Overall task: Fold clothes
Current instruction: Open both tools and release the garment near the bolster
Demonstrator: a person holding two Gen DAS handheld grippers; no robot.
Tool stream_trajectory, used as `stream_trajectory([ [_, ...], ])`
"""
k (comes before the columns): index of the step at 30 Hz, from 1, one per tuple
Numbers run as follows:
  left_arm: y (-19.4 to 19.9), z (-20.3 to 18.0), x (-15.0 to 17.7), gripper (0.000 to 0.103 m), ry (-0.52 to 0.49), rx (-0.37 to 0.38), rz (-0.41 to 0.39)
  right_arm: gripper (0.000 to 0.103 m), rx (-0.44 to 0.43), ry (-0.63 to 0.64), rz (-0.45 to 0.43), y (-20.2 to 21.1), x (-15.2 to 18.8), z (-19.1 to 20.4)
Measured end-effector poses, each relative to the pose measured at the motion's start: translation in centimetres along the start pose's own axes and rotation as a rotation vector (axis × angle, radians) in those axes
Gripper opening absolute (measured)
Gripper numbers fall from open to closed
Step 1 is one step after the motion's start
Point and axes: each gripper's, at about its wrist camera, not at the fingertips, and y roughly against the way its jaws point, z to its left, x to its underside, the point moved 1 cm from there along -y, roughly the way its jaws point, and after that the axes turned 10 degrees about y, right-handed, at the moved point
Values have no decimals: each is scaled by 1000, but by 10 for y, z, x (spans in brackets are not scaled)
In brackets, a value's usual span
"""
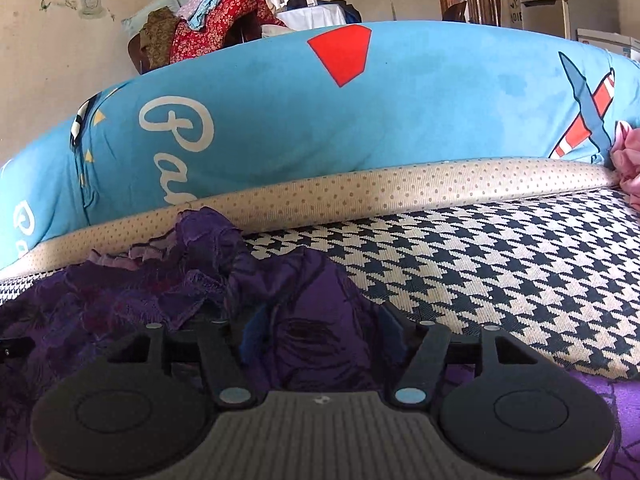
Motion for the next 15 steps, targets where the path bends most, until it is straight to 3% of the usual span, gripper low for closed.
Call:
stream_trajectory([
  [3, 1, -6, 1, 46, -18, -11, -16, 23, -14, 21, -3, -1, -2, 4],
  [5, 1, -9, 1, 38, -29, -30, -28, 11, -19, 30, -4, -2, -3, 6],
  [7, 1, -12, 2, 32, -48, -58, -50, 7, 0, 22, -11, -2, -3, 4],
  [10, 1, -28, 6, 21, -179, -152, -119, 6, 68, 25, -59, 5, -8, 2],
  [13, -3, -40, 8, 20, -268, -238, -177, 6, 178, 75, -139, 18, -20, -1],
  [15, -6, -40, 4, 20, -274, -284, -205, 5, 227, 67, -172, 26, -26, -7],
])
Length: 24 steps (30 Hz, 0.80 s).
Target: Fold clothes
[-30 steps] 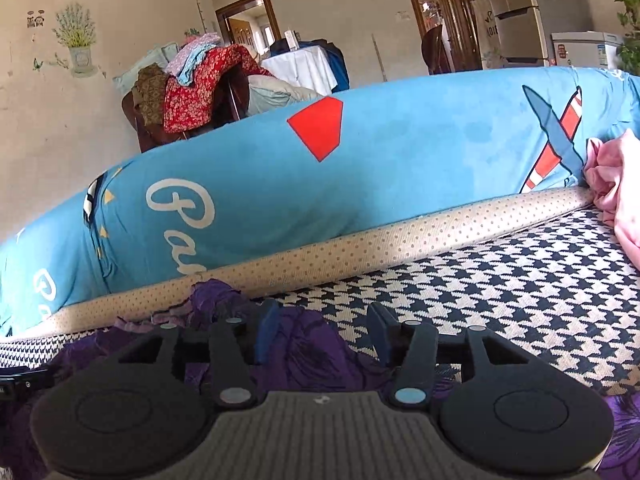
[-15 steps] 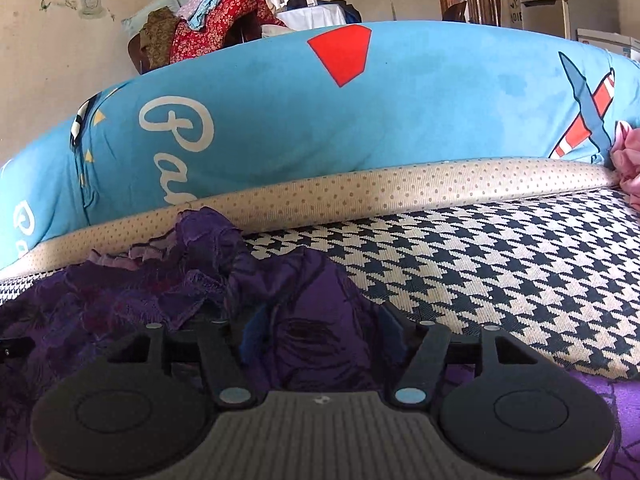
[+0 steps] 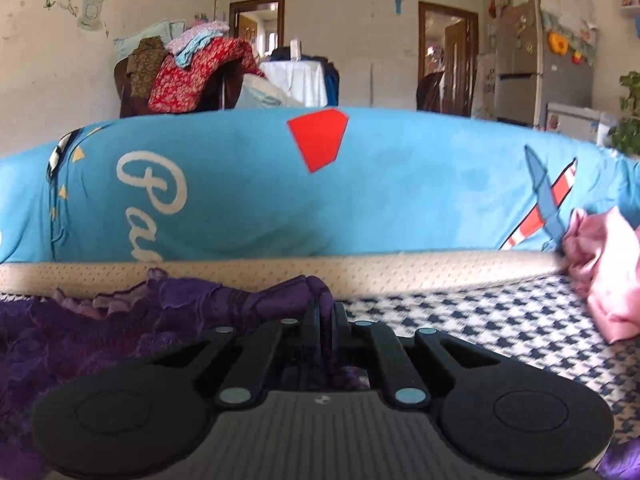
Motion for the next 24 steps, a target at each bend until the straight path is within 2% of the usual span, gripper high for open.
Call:
stream_trajectory([
  [5, -10, 14, -15, 18, 75, -64, -15, 3, 106, 52, -86, 13, -11, -3],
  [8, -14, 24, -21, 18, 142, -84, 1, 3, 128, 44, -63, 8, -10, -4],
  [12, -13, 50, -26, 22, 297, 43, 70, 3, 183, 21, 37, -9, -1, -12],
  [14, -10, 56, -28, 32, 330, 100, 96, 3, 201, -25, 101, -17, 6, -20],
  [17, -6, 58, -29, 39, 328, 144, 116, 3, 238, -50, 140, -21, 11, -29],
  [21, 1, 55, -32, 51, 301, 162, 108, 1, 302, -15, 127, -17, 13, -29],
  [24, 9, 56, -39, 58, 305, 241, 95, 0, 357, -37, 143, -17, 14, -41],
])
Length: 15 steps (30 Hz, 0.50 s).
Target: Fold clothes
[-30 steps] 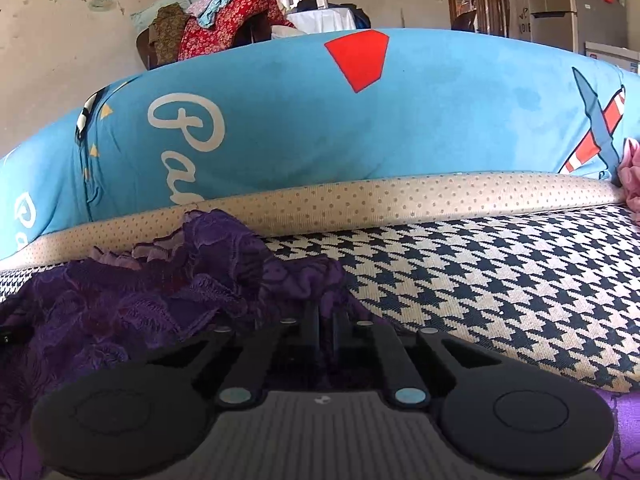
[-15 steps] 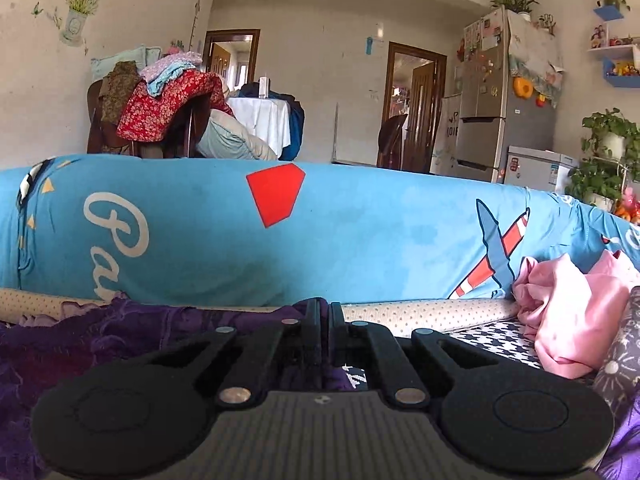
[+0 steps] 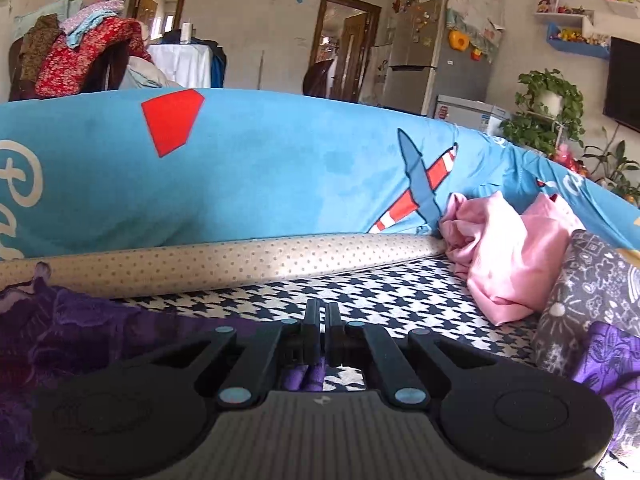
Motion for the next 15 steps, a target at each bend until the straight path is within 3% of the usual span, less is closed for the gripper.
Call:
stream_trajectory([
  [2, 5, -4, -2, 76, -26, 48, 10, 0, -14, -52, 31, -7, -1, -15],
  [4, 2, -10, 2, 81, -71, 61, 35, 0, -49, -128, 50, -9, 0, -29],
  [6, -5, -13, 8, 82, -100, 59, 67, 0, -84, -120, 35, -6, -2, -31],
  [8, -14, -14, 15, 90, -105, 34, 98, 0, -129, -114, 22, -3, -4, -27],
  [12, -25, -13, 26, 90, -116, 22, 145, 5, -251, -102, 22, -1, -5, -14],
  [13, -27, -11, 27, 86, -109, 31, 151, 10, -276, -95, 25, -1, -5, -11],
  [15, -30, -8, 29, 68, -82, 46, 161, 19, -328, -86, 36, -2, -5, -6],
])
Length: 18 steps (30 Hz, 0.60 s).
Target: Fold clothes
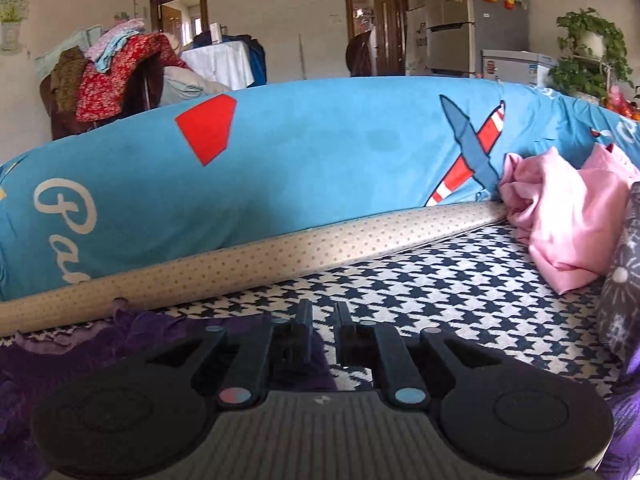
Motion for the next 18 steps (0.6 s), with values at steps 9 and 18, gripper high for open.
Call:
stream_trajectory([
  [9, 0, 3, 2, 37, 45, -7, -21, 36, -172, -106, 132, -14, 7, -3],
  [18, -2, -11, 8, 17, -1, -105, -103, 63, -247, 27, 171, -15, 13, 19],
])
